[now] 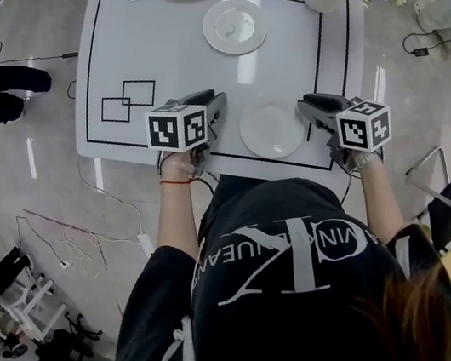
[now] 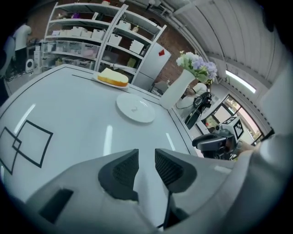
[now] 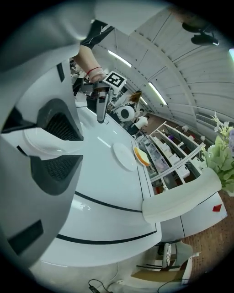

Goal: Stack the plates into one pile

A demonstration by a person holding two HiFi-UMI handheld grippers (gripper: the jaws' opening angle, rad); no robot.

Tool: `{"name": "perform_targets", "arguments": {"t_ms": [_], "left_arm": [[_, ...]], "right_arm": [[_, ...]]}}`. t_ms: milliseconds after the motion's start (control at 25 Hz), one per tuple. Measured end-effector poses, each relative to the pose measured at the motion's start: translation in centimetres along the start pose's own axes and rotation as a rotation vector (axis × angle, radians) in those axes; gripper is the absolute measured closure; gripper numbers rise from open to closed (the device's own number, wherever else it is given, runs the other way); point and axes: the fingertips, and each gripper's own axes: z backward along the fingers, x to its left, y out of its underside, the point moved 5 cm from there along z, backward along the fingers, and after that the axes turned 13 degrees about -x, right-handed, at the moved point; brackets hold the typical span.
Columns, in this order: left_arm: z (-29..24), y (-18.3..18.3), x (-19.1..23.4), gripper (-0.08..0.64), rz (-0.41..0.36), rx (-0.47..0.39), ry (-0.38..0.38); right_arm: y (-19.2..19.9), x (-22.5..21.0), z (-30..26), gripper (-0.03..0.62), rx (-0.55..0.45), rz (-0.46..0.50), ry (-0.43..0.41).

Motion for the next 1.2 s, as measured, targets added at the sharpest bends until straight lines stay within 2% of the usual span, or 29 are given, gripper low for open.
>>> {"name": "perform_targets", "arguments": {"t_ms": [240, 400, 600, 880, 1040, 1200], "left_arm": [[-1.0, -2.5, 2.1, 0.437, 0.034, -0.127, -0.028], [-2.0, -4.1, 3.1, 0.437, 0.041, -0.189, -0.052], [-3.3, -5.9, 4.4, 0.436, 0.042, -0.253, -0.069], [-5.6, -7.7, 6.2, 0.408, 0.047, -0.265, -0.093], [-6.4, -8.4, 6.9, 0.388, 0.088, -0.275, -0.099], [-7.4, -8.7, 7.2, 0.385, 0.108, -0.263, -0.104]], "right_arm": [[-3.2, -0.8, -3.6, 0.492, -0.063, 0.037, 0.029], [-5.6, -1.1, -6.1, 0.489, -0.073, 0.085, 0.039], [-8.1, -2.4, -8.7, 0.483, -0.098, 0.098, 0.078], [-11.1, -4.5, -12.6, 0.456, -0.091, 0.164, 0.161], [-12.3, -5.6, -14.3, 0.440, -0.083, 0.184, 0.228], [-12.3, -5.8, -15.9, 0.443, -0.039, 0.218, 0.255]]}}
